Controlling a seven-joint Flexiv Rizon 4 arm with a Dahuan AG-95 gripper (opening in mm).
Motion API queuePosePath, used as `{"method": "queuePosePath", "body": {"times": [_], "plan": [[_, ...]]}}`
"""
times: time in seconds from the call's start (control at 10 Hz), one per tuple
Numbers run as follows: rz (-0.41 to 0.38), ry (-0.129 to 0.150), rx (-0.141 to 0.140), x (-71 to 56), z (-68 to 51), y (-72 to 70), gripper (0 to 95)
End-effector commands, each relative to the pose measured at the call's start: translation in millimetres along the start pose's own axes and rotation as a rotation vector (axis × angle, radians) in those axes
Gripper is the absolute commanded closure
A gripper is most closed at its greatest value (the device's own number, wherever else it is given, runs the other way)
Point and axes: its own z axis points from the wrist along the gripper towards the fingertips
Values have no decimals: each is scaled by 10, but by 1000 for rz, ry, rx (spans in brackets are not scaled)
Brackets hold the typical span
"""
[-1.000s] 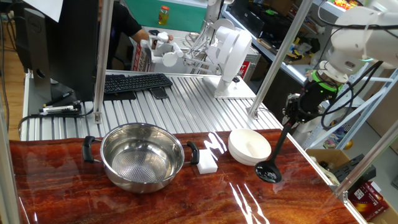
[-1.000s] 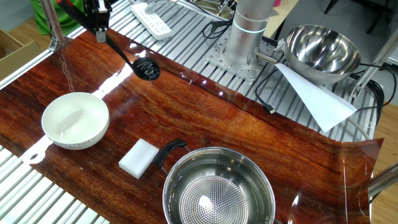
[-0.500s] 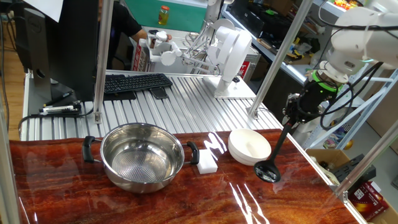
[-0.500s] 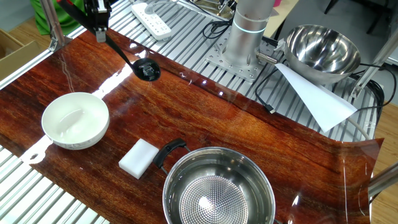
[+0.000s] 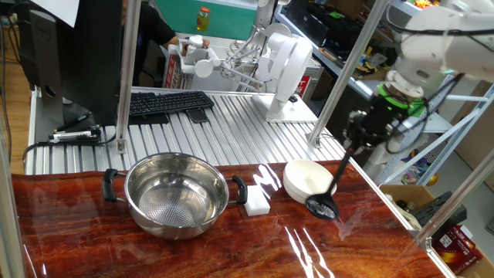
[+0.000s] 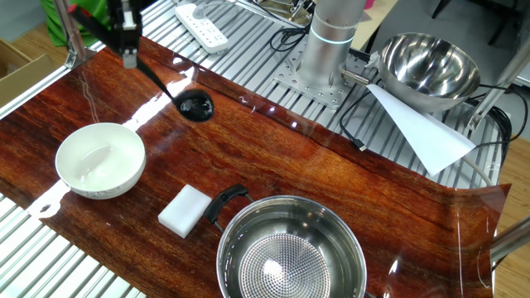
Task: Scoop water with a large spoon from one bowl to another
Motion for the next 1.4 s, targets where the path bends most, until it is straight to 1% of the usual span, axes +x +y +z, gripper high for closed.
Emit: {"method": "queuePosePath", "body": {"times": [0.1,0.2,0.3,0.4,0.5,0.6,0.7,0.8,0.9,1.1,1.2,1.4], "plan": [[10,0,3,-63,-14,122,950],[10,-3,9,-91,-18,168,950],[22,-10,17,-183,-26,290,950],[32,-9,18,-241,-35,362,950],[35,-13,26,-344,-57,481,950],[32,-17,31,-406,-75,548,950],[32,-11,38,-511,-100,647,950],[34,-6,38,-544,-107,674,950],[21,-4,45,-637,-94,716,950],[1,-9,46,-745,-27,710,950],[-11,-11,45,-841,27,696,950],[-27,-10,46,-990,48,680,950]]}}
